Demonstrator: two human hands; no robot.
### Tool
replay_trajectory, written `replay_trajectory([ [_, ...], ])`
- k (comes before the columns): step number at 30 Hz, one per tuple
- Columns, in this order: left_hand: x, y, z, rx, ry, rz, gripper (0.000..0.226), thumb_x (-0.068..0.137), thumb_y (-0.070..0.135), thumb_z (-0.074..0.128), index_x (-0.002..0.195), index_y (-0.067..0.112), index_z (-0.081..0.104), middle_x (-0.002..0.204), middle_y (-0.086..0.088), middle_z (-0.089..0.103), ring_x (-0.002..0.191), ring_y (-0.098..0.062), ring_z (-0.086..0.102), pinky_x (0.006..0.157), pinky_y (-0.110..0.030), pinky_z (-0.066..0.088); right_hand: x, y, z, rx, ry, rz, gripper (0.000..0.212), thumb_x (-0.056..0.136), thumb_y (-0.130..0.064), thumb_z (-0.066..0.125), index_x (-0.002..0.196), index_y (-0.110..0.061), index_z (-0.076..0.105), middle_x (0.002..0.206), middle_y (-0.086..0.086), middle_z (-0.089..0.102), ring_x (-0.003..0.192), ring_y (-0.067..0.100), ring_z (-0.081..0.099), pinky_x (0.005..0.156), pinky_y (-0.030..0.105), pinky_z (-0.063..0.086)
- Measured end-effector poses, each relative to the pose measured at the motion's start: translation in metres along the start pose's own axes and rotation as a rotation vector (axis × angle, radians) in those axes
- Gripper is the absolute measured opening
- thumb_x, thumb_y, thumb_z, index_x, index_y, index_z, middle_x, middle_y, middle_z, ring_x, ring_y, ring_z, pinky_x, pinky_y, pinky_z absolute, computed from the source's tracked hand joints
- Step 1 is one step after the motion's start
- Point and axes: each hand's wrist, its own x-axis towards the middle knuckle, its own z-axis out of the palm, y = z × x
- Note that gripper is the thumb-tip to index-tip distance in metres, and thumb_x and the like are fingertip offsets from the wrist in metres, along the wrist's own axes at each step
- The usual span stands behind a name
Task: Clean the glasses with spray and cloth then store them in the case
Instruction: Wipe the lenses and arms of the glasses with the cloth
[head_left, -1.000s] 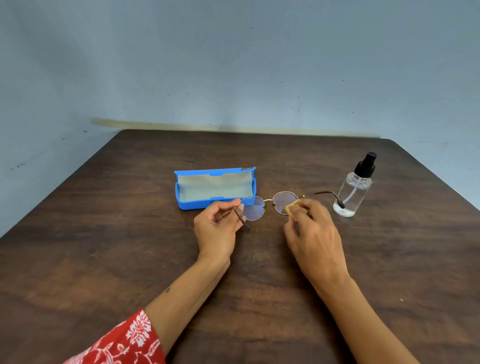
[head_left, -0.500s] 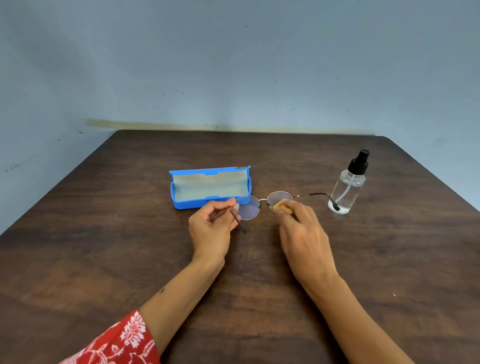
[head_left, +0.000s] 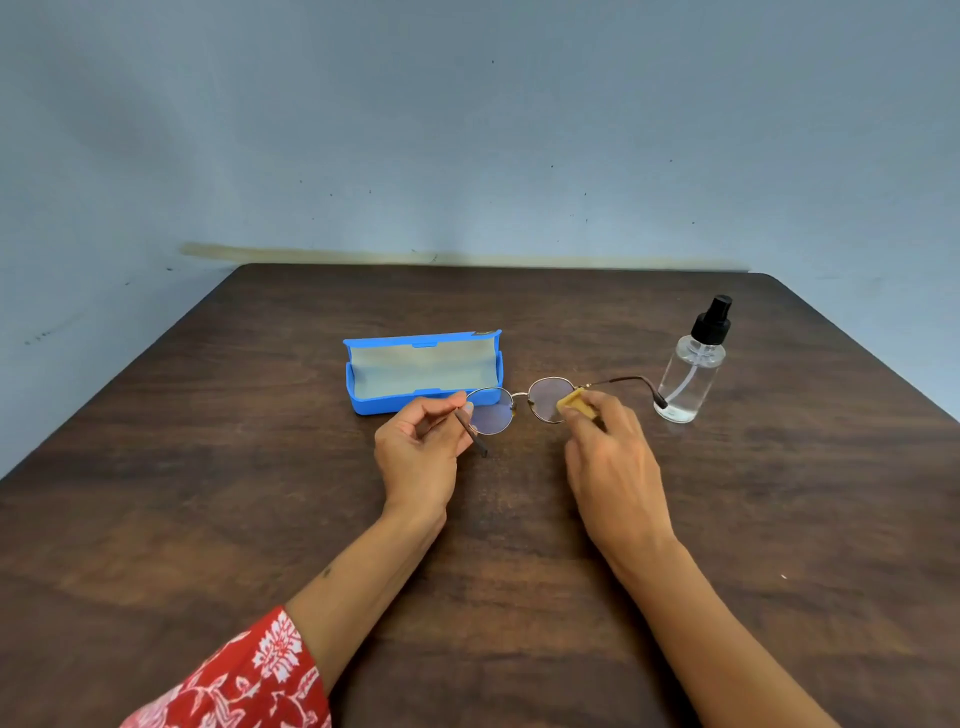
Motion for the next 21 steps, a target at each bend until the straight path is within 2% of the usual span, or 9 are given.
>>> replay_trajectory([
  [3, 0.0, -0.0002, -0.0003, -0.002, -0.003, 0.001, 0.013, 0.081, -0.005, 0.067, 0.078, 0.008, 0.068, 0.073, 0.007, 0.073, 0.076, -0.007, 0.069, 0.07, -0.028, 0.06, -0.0025, -0.003, 0.0014, -0.016, -0.021, -0.055, 0.04, 0.08, 0.011, 0.054, 0.117, 0.0, 0.061, 0.125, 0.016, 0.055, 0.106, 0.035, 0.053, 0.069, 0.046, 0.055],
  [6, 0.0001, 0.0001, 0.0002, -0.01, -0.009, 0.006, 0.014, 0.081, -0.006, 0.066, 0.077, 0.007, 0.067, 0.074, 0.008, 0.073, 0.074, -0.003, 0.069, 0.07, -0.027, 0.06, -0.0041, -0.0044, 0.0045, -0.037, -0.075, -0.129, 0.04, 0.083, 0.006, 0.053, 0.12, -0.003, 0.06, 0.126, 0.013, 0.054, 0.107, 0.032, 0.052, 0.066, 0.042, 0.054],
  [11, -0.0011, 0.0017, 0.0017, -0.006, -0.011, 0.014, 0.015, 0.081, -0.007, 0.065, 0.076, 0.008, 0.067, 0.078, 0.006, 0.071, 0.073, -0.001, 0.068, 0.07, -0.027, 0.06, -0.0015, 0.0036, 0.0026, -0.06, -0.044, 0.012, 0.039, 0.086, 0.005, 0.047, 0.123, -0.006, 0.056, 0.136, 0.007, 0.047, 0.118, 0.029, 0.044, 0.077, 0.042, 0.052],
  [15, -0.0005, 0.0012, 0.0004, -0.002, -0.002, 0.019, 0.015, 0.081, -0.006, 0.066, 0.075, 0.009, 0.067, 0.083, 0.001, 0.071, 0.074, -0.001, 0.069, 0.07, -0.027, 0.059, -0.0033, -0.0001, 0.0055, -0.113, -0.11, -0.054, 0.041, 0.09, 0.001, 0.045, 0.129, -0.01, 0.052, 0.141, 0.003, 0.041, 0.122, 0.024, 0.039, 0.077, 0.039, 0.053],
  [19, -0.0004, 0.0005, 0.0004, -0.001, -0.003, 0.019, 0.015, 0.081, -0.005, 0.067, 0.075, 0.008, 0.066, 0.084, 0.001, 0.071, 0.074, -0.001, 0.068, 0.069, -0.026, 0.059, -0.0006, 0.0043, 0.0028, -0.082, -0.056, 0.03, 0.039, 0.087, 0.005, 0.045, 0.122, -0.008, 0.057, 0.137, 0.005, 0.045, 0.12, 0.026, 0.041, 0.075, 0.04, 0.053],
  [21, -0.0002, 0.0006, 0.0009, 0.005, -0.001, 0.018, 0.015, 0.081, -0.005, 0.067, 0.074, 0.008, 0.066, 0.085, 0.001, 0.071, 0.075, -0.002, 0.068, 0.069, -0.026, 0.059, -0.001, 0.0032, 0.0033, -0.076, -0.049, 0.008, 0.039, 0.086, 0.006, 0.047, 0.122, -0.007, 0.057, 0.135, 0.007, 0.046, 0.118, 0.027, 0.043, 0.074, 0.041, 0.053],
])
